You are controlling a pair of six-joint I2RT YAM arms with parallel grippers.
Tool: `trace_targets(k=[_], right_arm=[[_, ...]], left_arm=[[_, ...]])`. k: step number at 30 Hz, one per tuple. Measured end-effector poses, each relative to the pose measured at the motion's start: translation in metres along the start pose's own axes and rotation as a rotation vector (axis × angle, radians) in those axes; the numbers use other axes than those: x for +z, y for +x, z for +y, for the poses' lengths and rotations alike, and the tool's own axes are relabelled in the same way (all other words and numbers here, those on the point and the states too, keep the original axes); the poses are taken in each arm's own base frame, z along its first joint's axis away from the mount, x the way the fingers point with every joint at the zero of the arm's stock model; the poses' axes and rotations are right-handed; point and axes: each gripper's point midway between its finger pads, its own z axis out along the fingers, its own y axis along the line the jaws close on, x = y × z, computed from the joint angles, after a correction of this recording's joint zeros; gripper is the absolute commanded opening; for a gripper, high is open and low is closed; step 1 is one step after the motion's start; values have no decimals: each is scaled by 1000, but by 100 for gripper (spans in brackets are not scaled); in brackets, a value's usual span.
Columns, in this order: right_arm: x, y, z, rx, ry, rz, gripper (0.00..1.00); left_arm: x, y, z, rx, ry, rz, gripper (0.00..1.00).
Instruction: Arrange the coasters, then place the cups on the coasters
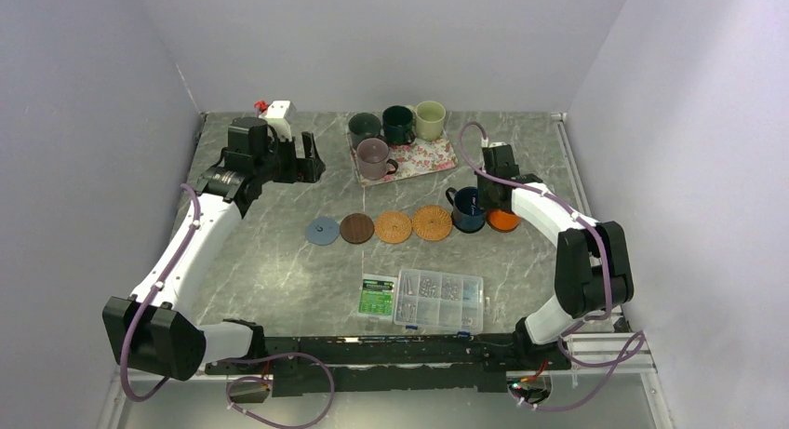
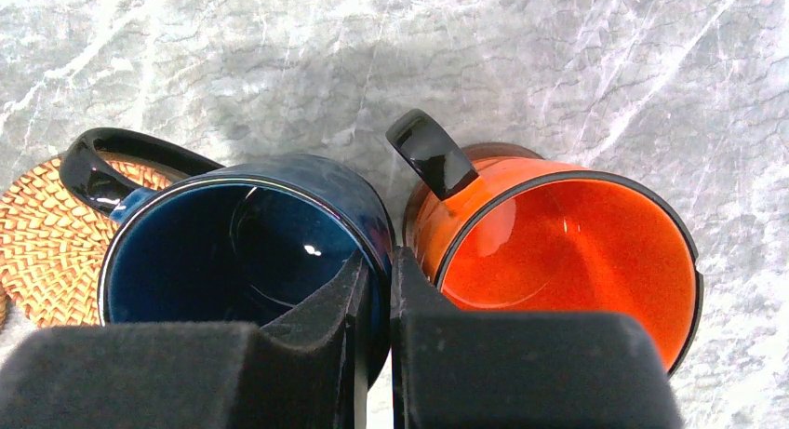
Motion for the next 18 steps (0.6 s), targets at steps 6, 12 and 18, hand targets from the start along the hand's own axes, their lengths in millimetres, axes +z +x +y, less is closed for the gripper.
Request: trace_targets(k=[6,12,18], right_arm=[[1,0,0,0,1,-1,0],[1,0,0,0,1,-1,14],[1,0,0,0,0,-1,31]], left_arm=[[0,0,0,0,0,0,92],[0,0,0,0,0,0,92],[0,0,0,0,1,1,92]])
